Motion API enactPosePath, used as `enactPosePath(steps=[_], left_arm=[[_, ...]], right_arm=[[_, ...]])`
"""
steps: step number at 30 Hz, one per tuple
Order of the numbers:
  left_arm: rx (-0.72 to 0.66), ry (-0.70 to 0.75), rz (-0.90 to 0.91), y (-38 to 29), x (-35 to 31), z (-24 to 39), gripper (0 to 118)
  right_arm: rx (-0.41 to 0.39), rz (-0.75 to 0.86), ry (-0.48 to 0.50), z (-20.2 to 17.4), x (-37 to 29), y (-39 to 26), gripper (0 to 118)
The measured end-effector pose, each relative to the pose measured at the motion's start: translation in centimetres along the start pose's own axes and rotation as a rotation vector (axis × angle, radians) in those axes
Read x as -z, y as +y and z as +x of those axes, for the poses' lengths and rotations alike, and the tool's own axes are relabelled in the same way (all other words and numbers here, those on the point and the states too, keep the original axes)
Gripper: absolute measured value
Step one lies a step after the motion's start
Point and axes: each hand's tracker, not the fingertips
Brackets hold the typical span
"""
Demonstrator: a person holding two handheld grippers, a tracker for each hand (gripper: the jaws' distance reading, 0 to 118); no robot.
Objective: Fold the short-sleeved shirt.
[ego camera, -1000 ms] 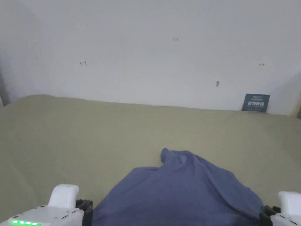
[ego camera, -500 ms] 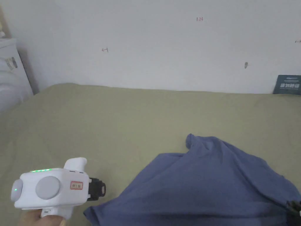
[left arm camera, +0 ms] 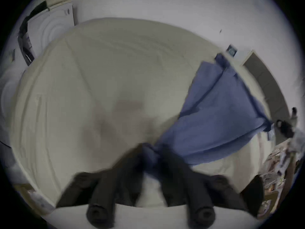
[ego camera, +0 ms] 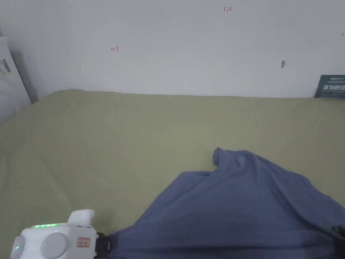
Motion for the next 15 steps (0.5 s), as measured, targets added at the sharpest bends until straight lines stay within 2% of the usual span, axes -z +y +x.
enactPosePath(steps=[1, 3, 7, 8, 10, 15], left_arm=[[-0.028, -0.06, 0.02, -0.3, -0.3, -0.4, 5], [0.007, -0.011, -0.004, 0.0, -0.2, 0.1, 5], [0.047, 0.01, -0.005, -0.1, 0.0, 0.3, 5], [0.048, 0.012, 0.002, -0.1, 0.0, 0.3, 5], [0.038, 0.007, 0.007, -0.3, -0.2, 0.4, 5], [0.03, 0.012, 0.001, -0.5, -0.1, 1.0, 5]], right_arm=[[-0.03, -0.01, -0.004, 0.0, 0.6, 0.5, 6], [-0.068, -0.013, 0.013, 0.3, 1.8, 2.1, 6], [-0.068, -0.057, 0.108, 1.5, 6.3, 8.4, 6], [-0.092, -0.065, 0.107, 1.7, 7.6, 10.1, 6], [-0.189, -0.093, 0.125, 1.7, 11.1, 14.2, 6], [-0.264, -0.228, 0.127, 1.1, 20.5, 22.0, 6]])
